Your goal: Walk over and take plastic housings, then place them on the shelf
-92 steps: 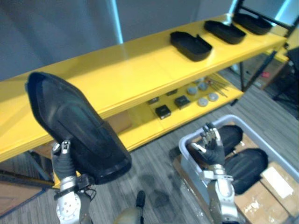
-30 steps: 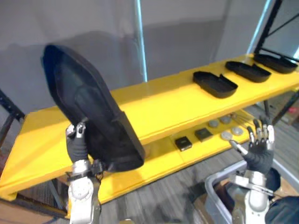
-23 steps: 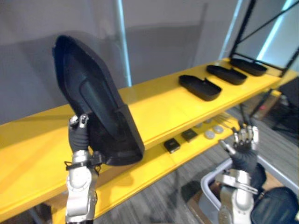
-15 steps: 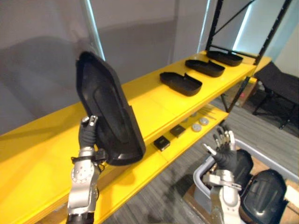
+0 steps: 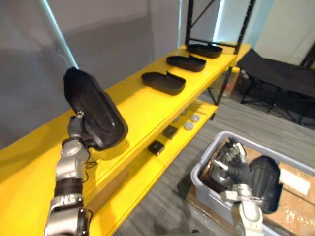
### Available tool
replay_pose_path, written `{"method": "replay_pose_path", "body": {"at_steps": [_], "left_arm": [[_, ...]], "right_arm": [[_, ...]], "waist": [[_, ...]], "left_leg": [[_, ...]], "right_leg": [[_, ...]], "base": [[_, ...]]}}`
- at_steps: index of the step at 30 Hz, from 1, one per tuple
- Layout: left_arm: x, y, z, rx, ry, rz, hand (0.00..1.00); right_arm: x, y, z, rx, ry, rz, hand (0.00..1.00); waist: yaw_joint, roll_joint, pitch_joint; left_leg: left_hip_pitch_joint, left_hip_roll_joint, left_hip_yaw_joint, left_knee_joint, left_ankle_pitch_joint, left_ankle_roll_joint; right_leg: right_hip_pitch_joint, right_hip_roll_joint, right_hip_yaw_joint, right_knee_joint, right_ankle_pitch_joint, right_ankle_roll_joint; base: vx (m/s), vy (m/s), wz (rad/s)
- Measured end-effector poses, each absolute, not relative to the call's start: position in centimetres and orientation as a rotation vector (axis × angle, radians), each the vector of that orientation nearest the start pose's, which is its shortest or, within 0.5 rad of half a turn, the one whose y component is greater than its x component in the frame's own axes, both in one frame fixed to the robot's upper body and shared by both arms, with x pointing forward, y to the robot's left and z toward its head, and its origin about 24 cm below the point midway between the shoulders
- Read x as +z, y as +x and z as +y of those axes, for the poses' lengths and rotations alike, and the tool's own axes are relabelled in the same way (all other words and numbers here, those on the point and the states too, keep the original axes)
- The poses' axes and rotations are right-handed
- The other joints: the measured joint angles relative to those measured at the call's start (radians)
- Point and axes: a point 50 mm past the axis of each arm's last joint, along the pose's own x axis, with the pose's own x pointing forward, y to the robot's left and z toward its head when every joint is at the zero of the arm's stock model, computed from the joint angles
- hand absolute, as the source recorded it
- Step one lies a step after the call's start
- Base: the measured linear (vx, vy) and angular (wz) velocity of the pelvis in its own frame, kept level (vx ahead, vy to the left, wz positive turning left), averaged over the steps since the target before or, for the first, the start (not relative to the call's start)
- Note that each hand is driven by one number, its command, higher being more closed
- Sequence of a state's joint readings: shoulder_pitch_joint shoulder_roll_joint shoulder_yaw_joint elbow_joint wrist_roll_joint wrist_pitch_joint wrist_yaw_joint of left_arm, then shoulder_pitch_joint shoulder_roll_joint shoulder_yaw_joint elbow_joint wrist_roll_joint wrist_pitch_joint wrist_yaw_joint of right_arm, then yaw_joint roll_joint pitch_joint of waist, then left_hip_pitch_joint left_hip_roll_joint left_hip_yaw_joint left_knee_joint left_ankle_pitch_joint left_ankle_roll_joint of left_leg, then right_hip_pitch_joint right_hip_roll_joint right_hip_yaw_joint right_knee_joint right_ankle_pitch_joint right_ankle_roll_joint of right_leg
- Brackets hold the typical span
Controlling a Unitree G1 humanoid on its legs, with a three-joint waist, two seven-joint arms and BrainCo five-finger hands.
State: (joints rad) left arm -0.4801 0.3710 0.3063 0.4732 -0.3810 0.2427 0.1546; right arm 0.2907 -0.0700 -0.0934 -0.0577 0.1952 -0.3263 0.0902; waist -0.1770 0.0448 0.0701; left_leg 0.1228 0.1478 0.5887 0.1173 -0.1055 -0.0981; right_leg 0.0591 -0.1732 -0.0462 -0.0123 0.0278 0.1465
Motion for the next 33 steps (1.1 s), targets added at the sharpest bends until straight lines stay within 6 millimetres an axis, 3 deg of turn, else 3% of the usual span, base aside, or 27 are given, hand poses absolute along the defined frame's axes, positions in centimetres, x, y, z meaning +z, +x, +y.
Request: {"method": "replay_pose_path", "body": {"at_steps": [3, 8, 14, 20, 23, 29, 33], "left_arm": [[7.3, 33.0, 28.7, 0.452, -0.218, 0.216, 1.00], [5.1, 32.5, 29.0, 0.501, -0.259, 0.324, 1.00], [4.8, 31.8, 30.3, 0.641, -0.288, 0.350, 1.00], [6.7, 32.8, 31.6, 0.823, -0.352, 0.357, 1.00], [8.2, 33.3, 32.0, 0.853, -0.344, 0.323, 1.00], [9.2, 33.6, 32.3, 0.898, -0.337, 0.322, 1.00], [10.9, 34.1, 32.7, 0.921, -0.249, 0.287, 1.00]], "right_arm": [[2.6, 18.5, -20.3, -0.080, 0.042, -0.095, 0.00], [1.8, 17.7, -20.1, -0.050, 0.039, -0.036, 0.00], [0.9, 17.0, -19.0, -0.002, 0.066, 0.020, 0.00], [1.0, 17.1, -18.0, 0.065, 0.053, 0.022, 0.00], [1.0, 17.2, -17.4, 0.071, 0.078, 0.023, 0.00], [0.9, 17.0, -17.3, 0.058, 0.110, 0.031, 0.00], [0.9, 17.1, -16.6, 0.067, 0.143, 0.033, 0.00]], "waist": [[-0.017, 0.017, 0.005], [-0.042, 0.018, 0.022], [-0.057, 0.017, 0.064], [-0.057, 0.018, 0.105], [-0.056, 0.010, 0.129], [-0.057, 0.008, 0.138], [-0.056, 0.007, 0.166]], "left_leg": [[0.007, -0.002, -0.002, -0.009, 0.002, 0.003], [0.015, 0.000, 0.002, -0.036, 0.010, -0.008], [-0.016, -0.009, 0.018, -0.040, 0.017, 0.000], [-0.055, -0.014, 0.024, -0.041, 0.033, 0.005], [-0.075, -0.015, 0.024, -0.042, 0.040, 0.007], [-0.091, -0.016, 0.023, -0.039, 0.041, 0.007], [-0.101, -0.015, 0.026, -0.038, 0.040, 0.007]], "right_leg": [[-0.010, 0.003, 0.026, 0.002, 0.002, 0.002], [-0.040, 0.011, 0.055, 0.017, 0.000, 0.000], [-0.107, 0.008, 0.081, 0.061, -0.005, -0.001], [-0.175, -0.001, 0.097, 0.110, -0.014, 0.000], [-0.200, -0.002, 0.100, 0.119, -0.013, 0.002], [-0.217, -0.002, 0.101, 0.127, -0.009, 0.003], [-0.231, -0.002, 0.104, 0.128, -0.008, 0.003]], "base": [[0.01, -0.018, -0.26], [-0.03, -0.026, -0.17], [-0.08, -0.012, -0.09], [-0.08, -0.006, -0.02], [-0.06, -0.028, 0.01], [-0.01, -0.004, 0.00], [0.00, 0.000, 0.00]]}}
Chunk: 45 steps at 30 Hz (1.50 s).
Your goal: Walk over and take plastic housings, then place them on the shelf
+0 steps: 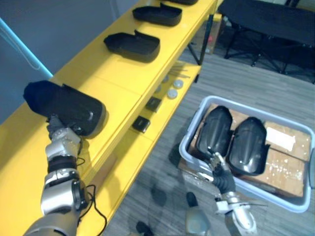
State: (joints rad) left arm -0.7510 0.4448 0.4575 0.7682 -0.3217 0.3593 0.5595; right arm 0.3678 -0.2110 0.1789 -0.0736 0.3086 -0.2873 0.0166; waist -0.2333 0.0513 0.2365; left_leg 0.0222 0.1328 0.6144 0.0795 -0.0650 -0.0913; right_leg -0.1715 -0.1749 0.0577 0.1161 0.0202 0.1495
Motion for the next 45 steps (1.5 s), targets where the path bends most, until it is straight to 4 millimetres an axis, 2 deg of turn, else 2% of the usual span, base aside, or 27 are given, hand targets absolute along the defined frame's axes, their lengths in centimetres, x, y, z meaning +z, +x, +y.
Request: {"method": "replay_pose_path", "body": {"at_steps": [2, 3, 7, 14, 21, 30, 34, 36, 38, 40, 42, 45], "left_arm": [[12.2, 34.3, 33.2, 0.930, -0.203, 0.270, 1.00], [12.5, 34.4, 33.3, 0.927, -0.197, 0.268, 0.00], [14.3, 35.0, 33.4, 0.900, -0.151, 0.261, 0.00], [14.9, 35.1, 34.0, 0.908, -0.106, 0.274, 0.00], [14.8, 34.9, 34.3, 0.926, -0.140, 0.285, 0.00], [14.3, 34.6, 34.6, 0.987, -0.394, 0.262, 0.00], [14.6, 34.0, 35.6, 1.092, -0.514, 0.183, 0.00], [15.2, 33.5, 36.4, 1.144, -0.526, 0.127, 0.00], [16.5, 32.7, 37.7, 1.211, -0.493, 0.036, 0.00], [17.4, 32.4, 38.2, 1.239, -0.456, -0.024, 0.00], [18.0, 32.4, 38.1, 1.235, -0.405, -0.073, 0.00], [18.6, 32.8, 37.4, 1.187, -0.285, -0.139, 0.00]], "right_arm": [[0.9, 17.1, -16.4, 0.072, 0.150, 0.034, 0.00], [0.9, 17.1, -16.4, 0.070, 0.156, 0.035, 0.00], [0.9, 17.1, -16.2, 0.078, 0.177, 0.028, 0.00], [0.8, 17.0, -15.9, 0.095, 0.198, 0.039, 0.00], [0.6, 16.8, -15.9, 0.087, 0.208, 0.049, 0.00], [0.4, 16.7, -15.7, 0.091, 0.216, 0.051, 0.00], [0.7, 16.7, -15.8, 0.087, 0.215, 0.021, 0.00], [0.9, 16.7, -15.8, 0.088, 0.215, 0.007, 0.00], [1.8, 16.8, -15.6, 0.118, 0.128, -0.063, 0.00], [2.9, 17.0, -15.3, 0.151, 0.062, -0.127, 0.00], [3.5, 17.3, -15.4, 0.154, 0.055, -0.161, 0.00], [4.7, 18.7, -16.3, 0.128, 0.035, -0.226, 0.00]], "waist": [[-0.002, -0.004, 0.012], [-0.002, -0.005, 0.013], [-0.001, -0.007, 0.032], [-0.002, 0.004, 0.042], [0.001, 0.006, 0.043], [0.001, 0.010, 0.045], [-0.001, 0.010, 0.045], [-0.002, 0.011, 0.044], [-0.001, 0.012, 0.041], [-0.002, 0.017, 0.024], [0.001, 0.016, -0.010], [0.003, 0.001, -0.044]], "left_leg": [[-0.015, 0.000, 0.003, 0.002, 0.000, 0.000], [-0.019, 0.000, 0.003, 0.003, 0.000, 0.000], [-0.024, 0.005, 0.004, 0.017, -0.001, -0.001], [-0.037, 0.014, 0.007, 0.036, -0.010, -0.005], [-0.043, 0.015, 0.004, 0.039, -0.010, -0.005], [-0.033, 0.021, 0.002, 0.053, -0.011, -0.004], [-0.003, 0.024, 0.000, 0.048, -0.012, -0.005], [0.017, 0.027, -0.003, 0.040, -0.012, -0.006], [0.041, 0.029, -0.008, 0.029, -0.011, -0.008], [0.048, 0.027, -0.025, 0.017, -0.008, -0.012], [0.051, 0.027, -0.050, 0.010, -0.004, -0.015], [0.074, 0.022, -0.095, -0.004, 0.000, -0.017]], "right_leg": [[-0.017, 0.001, 0.004, 0.003, 0.002, -0.001], [-0.021, 0.001, 0.004, 0.004, 0.003, -0.001], [-0.025, 0.002, 0.009, 0.010, 0.003, -0.001], [-0.041, 0.006, 0.026, 0.016, 0.003, -0.001], [-0.051, 0.007, 0.023, 0.028, 0.003, -0.001], [-0.035, 0.007, 0.021, 0.029, 0.003, -0.001], [0.000, 0.010, 0.010, 0.019, 0.003, -0.002], [0.028, 0.013, 0.000, 0.004, 0.003, -0.003], [0.060, 0.016, -0.010, -0.015, 0.004, -0.005], [0.084, 0.015, -0.030, -0.033, 0.005, -0.006], [0.110, 0.016, -0.053, -0.059, 0.013, -0.006], [0.181, 0.019, -0.095, -0.110, 0.023, -0.005]], "base": [[0.00, 0.000, 0.00], [0.00, 0.000, 0.00], [0.00, -0.003, -0.01], [-0.01, -0.017, -0.05], [-0.01, -0.006, 0.01], [0.00, 0.000, 0.00], [0.00, 0.000, 0.00], [0.00, -0.008, 0.02], [0.00, -0.017, 0.06], [0.02, -0.007, 0.18], [0.07, -0.002, 0.35], [0.07, -0.008, 0.35]]}}
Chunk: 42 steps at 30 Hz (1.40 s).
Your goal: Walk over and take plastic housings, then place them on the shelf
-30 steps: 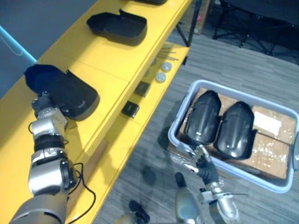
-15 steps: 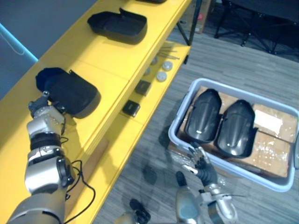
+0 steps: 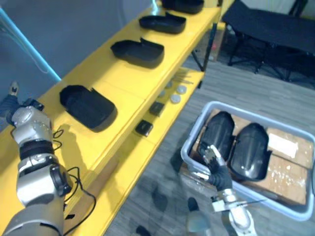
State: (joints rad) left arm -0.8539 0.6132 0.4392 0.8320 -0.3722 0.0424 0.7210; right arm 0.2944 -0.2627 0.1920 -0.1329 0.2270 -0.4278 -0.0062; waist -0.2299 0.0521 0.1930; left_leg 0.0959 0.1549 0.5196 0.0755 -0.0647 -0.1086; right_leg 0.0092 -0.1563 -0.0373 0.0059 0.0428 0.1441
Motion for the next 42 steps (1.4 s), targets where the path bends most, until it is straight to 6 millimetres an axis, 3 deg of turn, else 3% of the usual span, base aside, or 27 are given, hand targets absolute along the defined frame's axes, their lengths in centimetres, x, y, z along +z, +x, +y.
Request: {"method": "replay_pose_path", "body": {"at_steps": [3, 8, 12, 13, 15, 18, 19, 27, 32, 38, 42], "left_arm": [[17.6, 32.3, 37.2, 1.150, -0.197, -0.183, 0.00], [16.2, 30.6, 35.1, 1.027, -0.078, -0.367, 0.00], [17.4, 24.7, 31.7, 0.945, 0.054, -0.689, 0.00], [17.3, 23.7, 31.3, 0.945, 0.044, -0.720, 0.00], [16.2, 19.7, 30.3, 0.972, 0.023, -0.772, 0.00], [14.8, 16.9, 29.2, 0.976, 0.028, -0.750, 0.00], [15.1, 16.4, 26.7, 0.801, 0.076, -0.786, 0.00], [14.5, 16.3, 26.5, 0.815, 0.051, -0.766, 0.00], [13.9, 15.2, 27.3, 0.889, 0.072, -0.730, 0.00], [13.5, 10.3, 30.7, 1.369, 0.226, -0.745, 0.00], [12.6, 8.0, 32.3, 1.531, 0.297, -0.682, 0.00]], "right_arm": [[6.1, 20.2, -17.5, 0.083, 0.099, -0.291, 0.00], [7.0, 21.8, -19.7, -0.005, 0.137, -0.311, 0.00], [7.3, 21.9, -21.5, -0.074, 0.081, -0.280, 0.00], [7.4, 21.9, -21.8, -0.088, 0.080, -0.281, 0.00], [8.2, 21.8, -22.6, -0.121, 0.074, -0.301, 0.00], [9.3, 21.8, -22.8, -0.136, 0.078, -0.347, 0.00], [11.2, 23.4, -22.3, -0.210, 0.142, -0.452, 0.00], [10.0, 22.8, -22.5, -0.249, 0.176, -0.424, 0.00], [9.2, 22.3, -23.3, -0.287, 0.190, -0.405, 0.00], [8.0, 21.6, -22.4, -0.272, 0.253, -0.384, 0.00], [7.9, 21.9, -21.8, -0.250, 0.242, -0.373, 0.00]], "waist": [[0.003, -0.007, -0.032], [0.051, -0.013, -0.063], [0.100, -0.012, -0.100], [0.109, -0.012, -0.105], [0.148, -0.013, -0.130], [0.186, -0.025, -0.133], [0.208, -0.110, -0.130], [0.209, -0.108, -0.125], [0.211, -0.103, -0.091], [0.223, -0.094, -0.084], [0.250, -0.092, -0.086]], "left_leg": [[0.008, -0.009, -0.046, -0.005, 0.000, 0.000], [0.011, -0.011, -0.114, -0.008, 0.000, 0.000], [0.010, -0.019, -0.186, -0.037, 0.011, -0.004], [0.011, -0.022, -0.196, -0.038, 0.012, -0.003], [0.008, -0.031, -0.217, -0.044, 0.015, -0.001], [0.006, -0.048, -0.264, -0.062, 0.028, 0.001], [-0.001, -0.074, -0.318, -0.156, 0.109, 0.007], [-0.011, -0.075, -0.324, -0.156, 0.111, 0.010], [-0.014, -0.076, -0.324, -0.163, 0.116, 0.012], [-0.029, -0.082, -0.367, -0.165, 0.122, 0.012], [-0.031, -0.079, -0.373, -0.165, 0.123, 0.011]], "right_leg": [[0.047, -0.004, -0.033, -0.042, 0.009, 0.001], [0.097, -0.003, -0.085, -0.071, 0.013, 0.000], [0.123, -0.002, -0.152, -0.071, 0.013, 0.000], [0.129, -0.003, -0.161, -0.071, 0.013, 0.000], [0.137, -0.010, -0.192, -0.075, 0.013, 0.000], [0.163, -0.020, -0.241, -0.085, 0.008, 0.002], [0.131, -0.037, -0.296, -0.048, -0.011, 0.004], [0.121, -0.039, -0.296, -0.034, -0.011, 0.003], [0.116, -0.044, -0.298, -0.014, -0.017, 0.000], [0.133, -0.051, -0.345, 0.001, -0.040, -0.005], [0.134, -0.048, -0.349, 0.004, -0.043, -0.007]], "base": [[0.05, -0.005, 0.27], [0.00, -0.020, 0.27], [-0.02, -0.019, 0.36], [-0.03, 0.002, 0.44], [-0.04, 0.011, 0.31], [-0.05, 0.003, 0.38], [-0.04, -0.002, 0.09], [0.00, 0.000, 0.02], [-0.02, 0.004, 0.03], [-0.02, 0.004, 0.23], [0.01, -0.006, 0.06]]}}
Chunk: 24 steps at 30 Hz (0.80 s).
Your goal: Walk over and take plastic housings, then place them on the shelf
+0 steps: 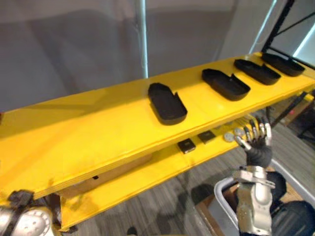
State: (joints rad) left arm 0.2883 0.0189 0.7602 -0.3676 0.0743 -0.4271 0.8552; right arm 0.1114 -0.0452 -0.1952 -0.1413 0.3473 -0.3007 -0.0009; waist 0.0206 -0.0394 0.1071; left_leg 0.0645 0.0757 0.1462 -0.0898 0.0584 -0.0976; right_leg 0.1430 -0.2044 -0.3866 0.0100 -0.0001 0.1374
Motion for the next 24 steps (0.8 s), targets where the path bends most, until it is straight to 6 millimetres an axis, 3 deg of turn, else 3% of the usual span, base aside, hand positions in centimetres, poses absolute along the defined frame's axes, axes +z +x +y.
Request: {"method": "replay_pose_path", "body": {"at_steps": [3, 7, 8, 10, 16, 17, 21, 24], "left_arm": [[9.0, 7.1, 33.7, 1.576, 0.280, -0.450, 0.00], [2.6, 6.3, 34.5, 1.523, 0.222, -0.048, 0.00], [-0.5, 5.2, 34.2, 1.510, 0.176, 0.123, 0.00], [-3.9, 3.9, 33.4, 1.483, 0.124, 0.318, 0.00], [-11.5, -0.1, 29.7, 1.280, -0.022, 0.848, 0.00], [-12.1, -0.3, 29.3, 1.247, -0.040, 0.891, 0.00], [-14.3, -1.6, 27.0, 1.135, -0.244, 1.021, 0.00], [-14.8, -0.7, 26.0, 1.046, -0.335, 1.008, 0.00]], "right_arm": [[7.3, 22.2, -21.0, -0.223, 0.224, -0.334, 0.00], [5.8, 22.5, -21.0, -0.217, 0.219, -0.245, 0.00], [5.3, 22.5, -20.9, -0.209, 0.215, -0.223, 0.00], [4.8, 22.5, -21.2, -0.186, 0.197, -0.199, 0.00], [3.8, 23.6, -20.4, -0.019, 0.244, -0.122, 0.00], [3.7, 23.7, -20.1, 0.003, 0.242, -0.115, 1.00], [3.3, 24.1, -17.5, 0.148, 0.231, -0.090, 1.00], [3.7, 24.8, -16.6, 0.192, 0.197, -0.099, 1.00]], "waist": [[0.007, 0.007, -0.010], [0.011, -0.004, -0.018], [0.015, -0.009, -0.019], [0.015, -0.014, -0.022], [0.015, -0.014, -0.021], [0.015, -0.012, -0.020], [0.016, 0.000, -0.010], [0.017, 0.004, 0.007]], "left_leg": [[-0.014, 0.000, -0.011, 0.000, 0.004, 0.001], [-0.030, 0.004, -0.031, 0.000, 0.010, -0.002], [-0.031, 0.007, -0.031, 0.000, 0.010, -0.003], [-0.032, 0.009, -0.031, 0.000, 0.011, -0.004], [-0.032, 0.018, -0.027, 0.000, 0.010, -0.009], [-0.032, 0.018, -0.027, 0.000, 0.009, -0.010], [-0.031, 0.017, -0.023, 0.000, 0.007, -0.008], [-0.030, 0.016, -0.022, 0.000, 0.006, -0.007]], "right_leg": [[-0.003, 0.001, -0.014, -0.002, 0.000, 0.000], [-0.006, 0.008, -0.029, -0.002, 0.001, 0.001], [-0.007, 0.010, -0.029, -0.002, 0.001, 0.001], [-0.009, 0.013, -0.027, -0.001, 0.000, 0.000], [-0.018, 0.021, -0.017, 0.004, -0.014, -0.014], [-0.018, 0.021, -0.017, 0.005, -0.014, -0.014], [-0.018, 0.018, -0.013, 0.007, -0.016, -0.011], [-0.018, 0.017, -0.011, 0.009, -0.016, -0.011]], "base": [[0.00, -0.008, 0.13], [0.00, -0.013, 0.14], [0.00, 0.000, 0.00], [0.00, 0.000, 0.00], [-0.03, -0.015, -0.03], [-0.04, -0.012, 0.00], [0.00, 0.000, 0.00], [0.00, 0.000, 0.00]]}}
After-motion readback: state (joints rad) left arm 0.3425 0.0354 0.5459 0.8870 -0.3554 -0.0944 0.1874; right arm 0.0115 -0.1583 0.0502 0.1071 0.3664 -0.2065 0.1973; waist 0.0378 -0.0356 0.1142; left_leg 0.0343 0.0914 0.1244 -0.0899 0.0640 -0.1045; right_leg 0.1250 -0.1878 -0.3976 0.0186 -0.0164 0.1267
